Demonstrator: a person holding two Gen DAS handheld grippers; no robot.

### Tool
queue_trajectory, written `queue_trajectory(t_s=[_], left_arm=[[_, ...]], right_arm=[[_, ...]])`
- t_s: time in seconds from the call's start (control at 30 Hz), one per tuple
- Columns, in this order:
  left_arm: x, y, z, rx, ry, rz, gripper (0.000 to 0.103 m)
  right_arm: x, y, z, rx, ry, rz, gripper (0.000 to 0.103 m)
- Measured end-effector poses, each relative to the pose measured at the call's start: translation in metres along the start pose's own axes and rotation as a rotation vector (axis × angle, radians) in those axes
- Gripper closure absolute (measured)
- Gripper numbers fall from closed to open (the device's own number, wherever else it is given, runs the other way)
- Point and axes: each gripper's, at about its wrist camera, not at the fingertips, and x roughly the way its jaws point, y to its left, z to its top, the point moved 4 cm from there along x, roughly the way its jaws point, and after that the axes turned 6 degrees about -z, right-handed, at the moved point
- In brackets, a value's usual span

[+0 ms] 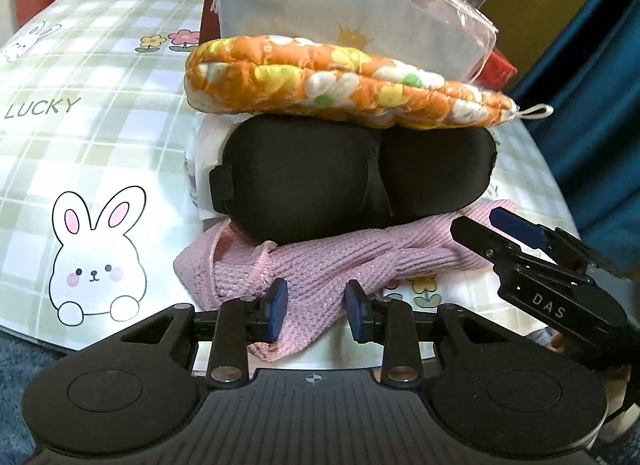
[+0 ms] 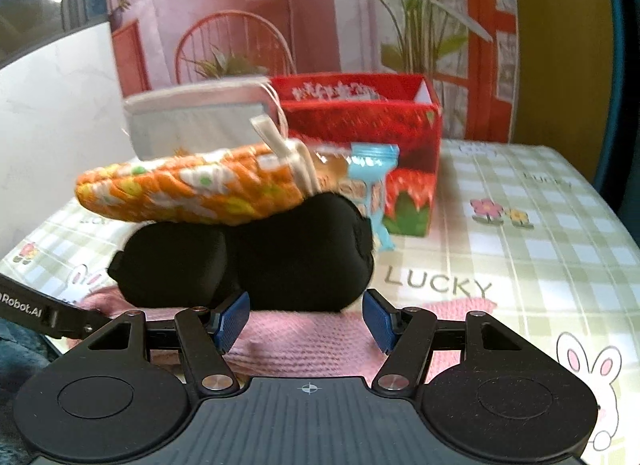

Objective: Organize soft objects
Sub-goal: 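Move both grippers back down toward the pink knit cloth, then close the left gripper on the pink knit cloth while the right gripper closes beside it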

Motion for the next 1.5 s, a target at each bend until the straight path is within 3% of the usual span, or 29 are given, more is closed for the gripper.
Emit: queue_trajectory(t_s=[0.23,0.63,0.87,1.07,1.27,1.43,1.5], left_arm=[[0.007,0.001,-0.002,0.024,-0.015,0.011,0.069],[0.009,0.003,0.002,0.070,-0.059,0.045,0.069],[0.007,0.006,0.001,0.042,-0.060,0.027,0.069],[0.006,0.002,-0.001,0.062,-0.047,0.027,0.060],[0.009,-0.001,-0.002,0.061,-0.048,0.028,0.059],[0.008,0.001,-0.001,0.042,-0.050,0.022,0.059],[0.008,0.001,-0.001,0.042,-0.050,0.026,0.059]], right_arm=[[0.016,-0.007,-0.013,0.036,0.079,-0.028,0.042],[0.019,-0.007,-0.017,0.015,0.085,-0.060,0.031],[0.024,-0.008,-0.019,0.020,0.103,-0.056,0.029],[0.025,-0.006,-0.019,0.018,0.112,-0.059,0.030],[0.025,-0.005,-0.019,0.015,0.119,-0.055,0.032],[0.024,-0.004,-0.019,0.014,0.123,-0.042,0.038],[0.022,-0.003,-0.019,0.015,0.127,-0.032,0.045]])
